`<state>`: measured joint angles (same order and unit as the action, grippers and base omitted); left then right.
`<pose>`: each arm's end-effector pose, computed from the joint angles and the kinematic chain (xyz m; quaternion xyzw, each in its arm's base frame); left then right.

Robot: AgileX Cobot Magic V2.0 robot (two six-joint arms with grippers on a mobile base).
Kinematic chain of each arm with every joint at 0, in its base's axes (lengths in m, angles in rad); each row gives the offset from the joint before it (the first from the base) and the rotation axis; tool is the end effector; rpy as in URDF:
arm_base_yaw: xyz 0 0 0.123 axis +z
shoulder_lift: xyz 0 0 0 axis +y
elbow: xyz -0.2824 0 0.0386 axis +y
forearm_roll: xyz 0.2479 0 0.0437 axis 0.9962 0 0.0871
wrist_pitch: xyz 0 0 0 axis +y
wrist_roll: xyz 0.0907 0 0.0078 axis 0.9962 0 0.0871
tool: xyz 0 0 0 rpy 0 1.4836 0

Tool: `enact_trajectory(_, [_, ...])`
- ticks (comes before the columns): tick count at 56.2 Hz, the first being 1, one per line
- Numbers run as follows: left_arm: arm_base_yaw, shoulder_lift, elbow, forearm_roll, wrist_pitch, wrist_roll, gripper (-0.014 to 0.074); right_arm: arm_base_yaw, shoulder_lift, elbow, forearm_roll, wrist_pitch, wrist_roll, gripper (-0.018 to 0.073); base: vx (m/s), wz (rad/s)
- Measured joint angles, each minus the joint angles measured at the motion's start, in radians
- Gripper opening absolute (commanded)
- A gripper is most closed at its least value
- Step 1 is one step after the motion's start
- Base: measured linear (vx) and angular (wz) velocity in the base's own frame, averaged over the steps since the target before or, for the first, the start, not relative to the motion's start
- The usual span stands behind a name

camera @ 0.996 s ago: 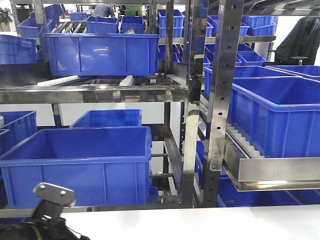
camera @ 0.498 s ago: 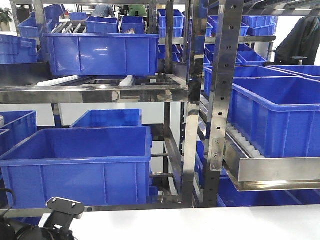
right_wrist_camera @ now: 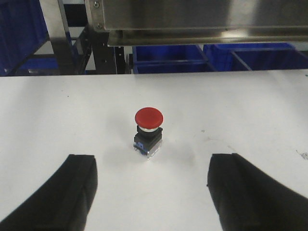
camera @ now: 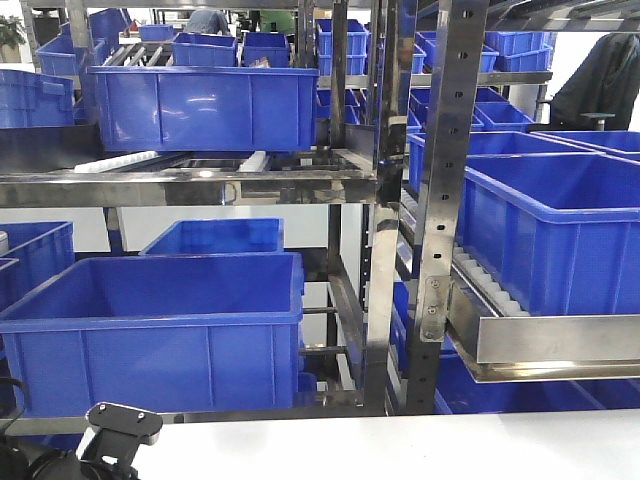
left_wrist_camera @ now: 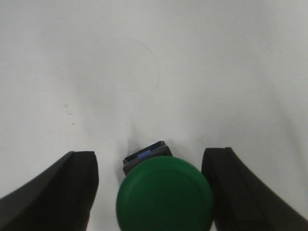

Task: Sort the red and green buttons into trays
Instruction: 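Lower left gripper onto green-capped button and right gripper onto red-capped button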

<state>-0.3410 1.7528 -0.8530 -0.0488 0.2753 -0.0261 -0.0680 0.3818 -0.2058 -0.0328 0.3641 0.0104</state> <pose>0.3008 -0.1080 0.1461 0.1313 0.9620 -0.0555 0.2328 0.0856 -0.0069 0.2237 0.0233 0.8474 -0.0283 0.5296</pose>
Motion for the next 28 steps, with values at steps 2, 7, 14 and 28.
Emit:
enact_trajectory(2, [0.0, 0.0, 0.0, -0.001, 0.008, 0.0, 0.051, 0.0, 0.046, -0.035, 0.0, 0.028, 0.032, 0.0554, 0.0, 0.0])
enact_trajectory(7, [0.0, 0.0, 0.0, -0.002, 0.008, 0.0, 0.0477, 0.0, 0.122, -0.092, -0.001, 0.058, 0.084, 0.0554, 0.0, 0.0])
enact_trajectory(14, [0.0, 0.0, 0.0, -0.003, 0.008, 0.0, 0.0419, 0.0, 0.28, -0.188, -0.021, 0.089, 0.146, 0.0554, 0.0, 0.0])
enact_trajectory(28, [0.0, 0.0, 0.0, -0.003, 0.008, 0.0, 0.0249, 0.0, 0.631, -0.357, -0.066, 0.079, 0.165, 0.0554, 0.0, 0.0])
